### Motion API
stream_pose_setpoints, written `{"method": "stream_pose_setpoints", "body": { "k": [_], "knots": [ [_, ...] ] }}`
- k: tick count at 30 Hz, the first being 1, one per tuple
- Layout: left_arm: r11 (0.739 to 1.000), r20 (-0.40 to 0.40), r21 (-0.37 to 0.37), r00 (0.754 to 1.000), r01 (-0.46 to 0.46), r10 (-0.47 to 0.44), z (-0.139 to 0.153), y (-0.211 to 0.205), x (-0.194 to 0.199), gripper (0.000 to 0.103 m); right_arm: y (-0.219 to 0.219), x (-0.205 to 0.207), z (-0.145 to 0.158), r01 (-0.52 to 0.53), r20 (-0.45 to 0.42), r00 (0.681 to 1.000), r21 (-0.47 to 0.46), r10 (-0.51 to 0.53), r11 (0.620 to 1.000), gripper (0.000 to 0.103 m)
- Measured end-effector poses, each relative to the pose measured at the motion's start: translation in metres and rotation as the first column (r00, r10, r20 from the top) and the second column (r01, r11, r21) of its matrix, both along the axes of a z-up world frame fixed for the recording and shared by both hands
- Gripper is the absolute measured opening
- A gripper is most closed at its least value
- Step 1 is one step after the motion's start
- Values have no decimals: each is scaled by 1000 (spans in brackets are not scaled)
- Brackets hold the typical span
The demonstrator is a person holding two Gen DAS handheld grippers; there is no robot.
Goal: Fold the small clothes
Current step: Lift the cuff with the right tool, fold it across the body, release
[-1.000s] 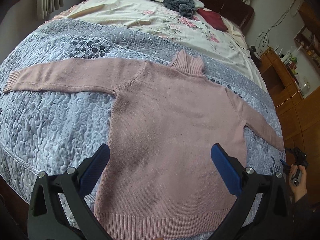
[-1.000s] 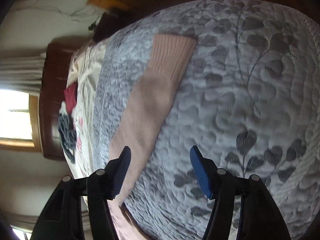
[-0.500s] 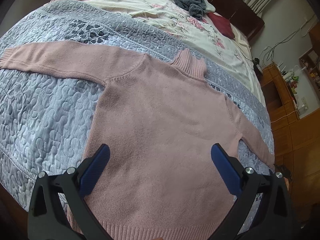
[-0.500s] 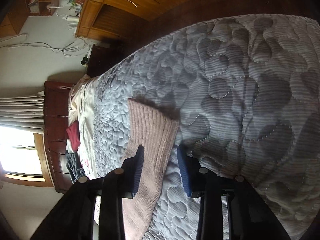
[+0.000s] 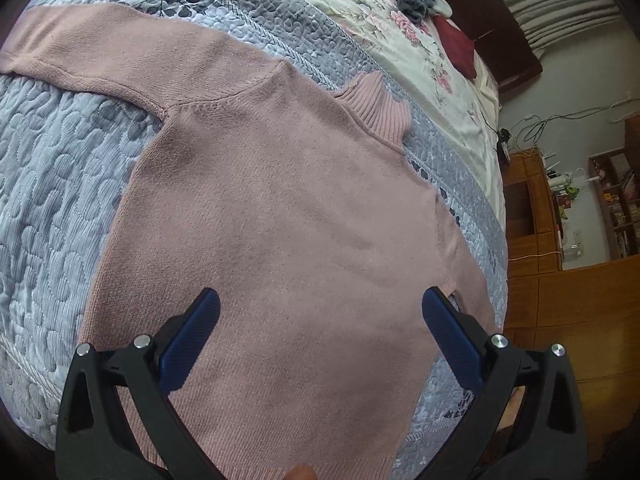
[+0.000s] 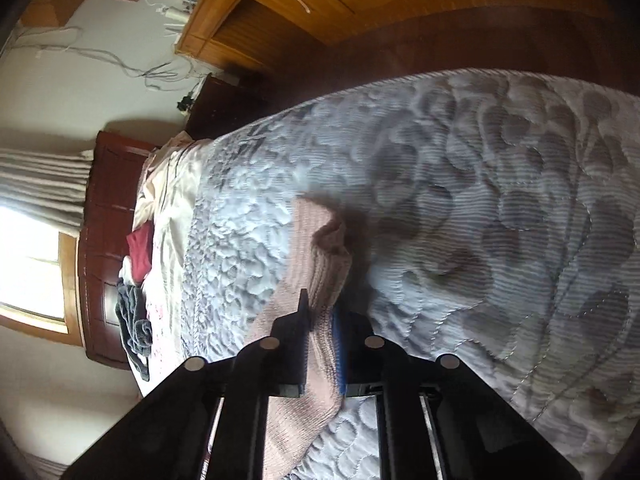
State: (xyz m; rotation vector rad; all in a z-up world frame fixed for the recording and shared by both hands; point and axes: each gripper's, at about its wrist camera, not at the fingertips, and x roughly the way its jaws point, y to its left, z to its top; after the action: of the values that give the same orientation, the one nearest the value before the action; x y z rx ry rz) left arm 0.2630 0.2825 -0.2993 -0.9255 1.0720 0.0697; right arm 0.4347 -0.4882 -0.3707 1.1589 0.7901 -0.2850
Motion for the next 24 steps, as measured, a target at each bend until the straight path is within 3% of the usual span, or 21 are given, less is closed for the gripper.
{"method": "stream_pose_setpoints", "body": {
  "k": [5, 10, 15, 19, 24],
  "knots": [
    [1000, 24, 15, 1000, 15, -16, 12, -1, 10, 100, 56, 19, 61, -158, 65, 983, -155, 169, 975, 9],
    [994, 65, 102, 996, 46, -53, 35, -9, 25, 100, 131, 33, 112, -298, 100, 936, -286, 337, 911, 9],
    [974, 64, 156, 982, 166, -178, 53, -27, 49, 100, 209, 40, 146, -409, 92, 868, -428, 489, 806, 9],
    [968, 52, 93, 970, 232, -238, 54, -39, 67, 100, 266, 42, 152, -478, 40, 814, -518, 579, 709, 9],
    [957, 106, 37, 952, 286, -289, 56, -60, 93, 100, 334, 41, 137, -552, -68, 753, -607, 655, 572, 9]
  ]
}}
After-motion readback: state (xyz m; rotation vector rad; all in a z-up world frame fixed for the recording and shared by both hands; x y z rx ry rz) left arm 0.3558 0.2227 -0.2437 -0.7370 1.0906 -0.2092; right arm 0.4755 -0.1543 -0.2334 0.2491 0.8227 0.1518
